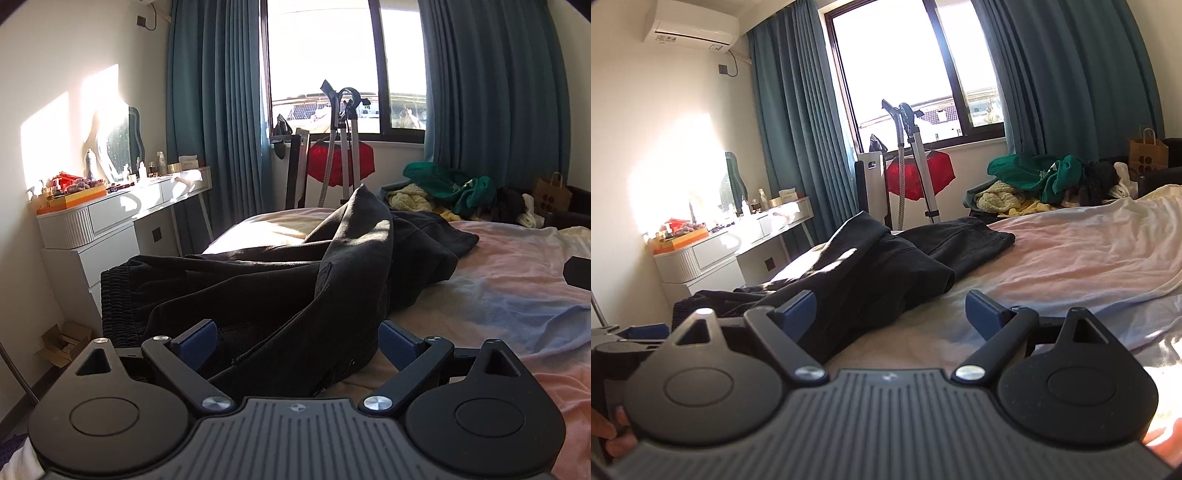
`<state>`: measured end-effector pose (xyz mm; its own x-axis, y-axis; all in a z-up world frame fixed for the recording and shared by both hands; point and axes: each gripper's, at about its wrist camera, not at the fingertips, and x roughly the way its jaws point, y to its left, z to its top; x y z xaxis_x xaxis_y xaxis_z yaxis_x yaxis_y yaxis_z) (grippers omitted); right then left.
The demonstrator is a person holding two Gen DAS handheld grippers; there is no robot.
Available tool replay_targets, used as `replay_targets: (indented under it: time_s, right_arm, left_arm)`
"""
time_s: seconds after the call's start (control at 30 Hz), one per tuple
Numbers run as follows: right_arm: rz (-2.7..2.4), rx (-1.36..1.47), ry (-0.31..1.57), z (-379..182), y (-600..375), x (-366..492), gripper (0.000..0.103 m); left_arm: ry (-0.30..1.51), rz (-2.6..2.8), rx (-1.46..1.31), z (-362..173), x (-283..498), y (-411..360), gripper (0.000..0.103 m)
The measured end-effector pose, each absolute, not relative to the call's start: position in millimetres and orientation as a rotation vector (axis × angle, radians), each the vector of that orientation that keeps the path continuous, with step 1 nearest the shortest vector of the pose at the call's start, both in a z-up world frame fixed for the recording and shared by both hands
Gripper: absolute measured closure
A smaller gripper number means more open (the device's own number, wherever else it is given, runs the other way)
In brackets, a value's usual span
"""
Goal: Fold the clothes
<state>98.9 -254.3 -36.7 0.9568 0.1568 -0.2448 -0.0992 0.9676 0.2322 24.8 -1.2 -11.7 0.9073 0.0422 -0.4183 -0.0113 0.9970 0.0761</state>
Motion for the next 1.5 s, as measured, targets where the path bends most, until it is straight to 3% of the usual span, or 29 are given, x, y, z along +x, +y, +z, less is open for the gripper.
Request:
replay_targets:
  time_s: [0.17, 0.4, 0.47, 0.73, 0.9, 0.97, 1.2, 1.3, 1.33, 1.47, 1.5]
  right_arm:
    - [0.094, 0.241, 0.285, -41, -253, 99, 0.014]
    - [-0.040, 0.241, 0.355, -47, -265, 95, 0.014]
    - [-0.064, 0.277, 0.379, -48, -273, 92, 0.014]
    - [-0.091, 0.385, 0.408, -54, -300, 90, 0.014]
    - [-0.090, 0.449, 0.437, -66, -315, 104, 0.014]
    - [-0.093, 0.466, 0.452, -72, -319, 114, 0.014]
    - [-0.086, 0.514, 0.522, -102, -328, 152, 0.014]
    - [-0.089, 0.537, 0.547, -113, -331, 165, 0.014]
    - [-0.090, 0.538, 0.546, -116, -331, 168, 0.014]
    - [-0.094, 0.514, 0.538, -117, -327, 173, 0.015]
    - [-0.094, 0.507, 0.536, -116, -326, 174, 0.020]
  left_arm:
    - [0.339, -0.022, 0.020, -19, 23, 11, 0.002]
    - [0.357, -0.105, 0.013, -25, 60, 9, 0.006]
    - [0.397, -0.140, 0.018, -20, 81, 1, 0.017]
    - [0.467, -0.132, 0.083, 2, 211, -37, 0.020]
    - [0.461, -0.037, -0.025, 9, 298, -46, 0.020]
    - [0.453, 0.014, -0.070, 8, 330, -47, 0.031]
    - [0.530, -0.071, -0.145, -1, 416, -66, 0.044]
    - [0.533, -0.082, -0.059, -7, 430, -90, 0.075]
    - [0.522, -0.079, -0.015, -8, 428, -99, 0.096]
    - [0.403, -0.098, 0.124, 7, 392, -131, 0.099]
    - [0.368, -0.114, 0.158, 14, 378, -138, 0.099]
